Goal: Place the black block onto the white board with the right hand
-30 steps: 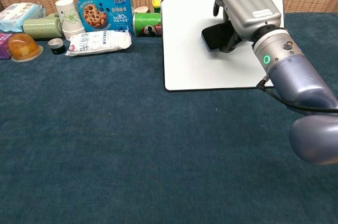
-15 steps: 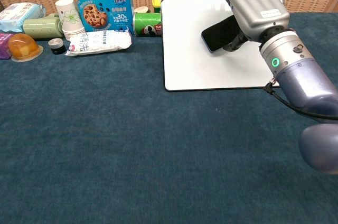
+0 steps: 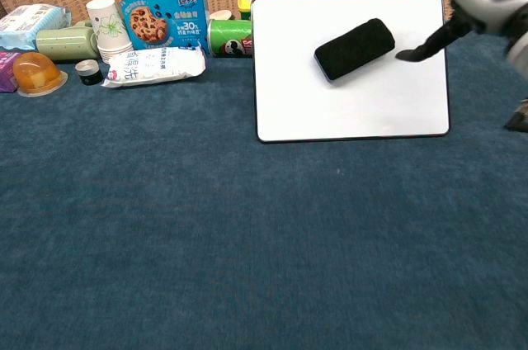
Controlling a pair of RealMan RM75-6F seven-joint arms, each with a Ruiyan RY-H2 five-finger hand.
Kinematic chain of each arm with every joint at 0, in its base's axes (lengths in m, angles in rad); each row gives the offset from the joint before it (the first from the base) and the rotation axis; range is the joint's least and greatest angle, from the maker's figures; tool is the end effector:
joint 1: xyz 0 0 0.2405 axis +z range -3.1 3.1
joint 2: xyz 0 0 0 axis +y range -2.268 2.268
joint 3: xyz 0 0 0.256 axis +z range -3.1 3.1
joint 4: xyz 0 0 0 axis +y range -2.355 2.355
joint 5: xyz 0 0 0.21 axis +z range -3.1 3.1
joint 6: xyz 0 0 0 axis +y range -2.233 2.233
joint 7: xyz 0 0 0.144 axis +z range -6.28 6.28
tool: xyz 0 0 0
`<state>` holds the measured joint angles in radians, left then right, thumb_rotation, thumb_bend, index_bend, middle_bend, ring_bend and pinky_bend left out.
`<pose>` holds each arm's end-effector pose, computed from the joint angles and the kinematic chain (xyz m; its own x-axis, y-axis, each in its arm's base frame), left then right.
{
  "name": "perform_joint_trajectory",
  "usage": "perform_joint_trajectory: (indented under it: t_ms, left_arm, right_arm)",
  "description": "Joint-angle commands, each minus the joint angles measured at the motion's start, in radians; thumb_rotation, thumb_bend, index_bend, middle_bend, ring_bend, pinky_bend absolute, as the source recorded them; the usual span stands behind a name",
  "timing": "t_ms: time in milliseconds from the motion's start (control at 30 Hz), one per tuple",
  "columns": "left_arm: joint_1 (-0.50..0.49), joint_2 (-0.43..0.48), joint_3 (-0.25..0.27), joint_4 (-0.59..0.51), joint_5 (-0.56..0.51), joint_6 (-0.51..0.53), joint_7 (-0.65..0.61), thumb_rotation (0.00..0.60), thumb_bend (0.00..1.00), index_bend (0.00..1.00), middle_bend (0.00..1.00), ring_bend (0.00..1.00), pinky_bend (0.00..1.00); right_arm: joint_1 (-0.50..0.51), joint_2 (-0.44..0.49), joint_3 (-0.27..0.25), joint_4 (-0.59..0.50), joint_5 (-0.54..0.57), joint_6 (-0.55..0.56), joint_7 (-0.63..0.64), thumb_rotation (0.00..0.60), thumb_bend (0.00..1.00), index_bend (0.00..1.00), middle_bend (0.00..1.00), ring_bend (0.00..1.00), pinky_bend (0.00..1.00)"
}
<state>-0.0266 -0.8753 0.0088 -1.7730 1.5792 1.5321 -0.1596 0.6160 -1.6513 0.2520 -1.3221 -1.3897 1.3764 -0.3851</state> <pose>-0.2945 0.1499 0.2131 0.3284 0.0390 0.9437 0.9445 -0.0242 -0.3276 -0.1539 -0.3424 0.0313 0.4147 0.2482 0.8755 -0.8286 -0.2946 0.4760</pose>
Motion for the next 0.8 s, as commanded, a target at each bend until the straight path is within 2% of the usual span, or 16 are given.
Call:
perform_joint_trajectory:
  t_ms: [33, 233, 300, 367, 567, 800]
  left_arm:
    - [0.001, 0.0, 0.0, -0.001, -0.002, 0.0, 0.001, 0.6, 0.08, 0.0, 0.0, 0.0, 0.06]
    - [0.005, -0.002, 0.0, -0.004, -0.005, 0.007, 0.008, 0.6, 0.08, 0.0, 0.0, 0.0, 0.06]
    - [0.009, -0.004, 0.001, -0.006, -0.004, 0.012, 0.013, 0.6, 0.08, 0.0, 0.0, 0.0, 0.06]
    - [0.012, -0.006, 0.0, -0.008, -0.005, 0.018, 0.02, 0.6, 0.08, 0.0, 0.0, 0.0, 0.06]
    - [0.013, -0.011, -0.001, -0.021, -0.013, 0.015, 0.043, 0.6, 0.08, 0.0, 0.0, 0.0, 0.06]
    - [0.009, -0.02, 0.001, -0.034, -0.013, 0.003, 0.089, 0.6, 0.08, 0.0, 0.0, 0.0, 0.06]
  right_arm:
    - [-0.095, 0.211, -0.07, -0.149, -0.033, -0.01, 0.071, 0.6, 0.0, 0.09, 0.04, 0.03, 0.15]
    - [-0.197, 0.406, -0.125, -0.237, -0.007, -0.011, 0.191, 0.6, 0.0, 0.12, 0.06, 0.04, 0.17]
    - [-0.274, 0.47, -0.147, -0.283, 0.042, 0.028, 0.23, 0.6, 0.0, 0.13, 0.06, 0.04, 0.17]
    - [-0.337, 0.521, -0.172, -0.337, 0.04, 0.084, 0.239, 0.6, 0.0, 0.13, 0.07, 0.05, 0.16]
    - [-0.465, 0.541, -0.213, -0.386, 0.028, 0.213, 0.246, 0.6, 0.0, 0.15, 0.08, 0.05, 0.16]
    - [-0.5, 0.546, -0.204, -0.391, 0.007, 0.243, 0.268, 0.6, 0.0, 0.16, 0.08, 0.05, 0.16]
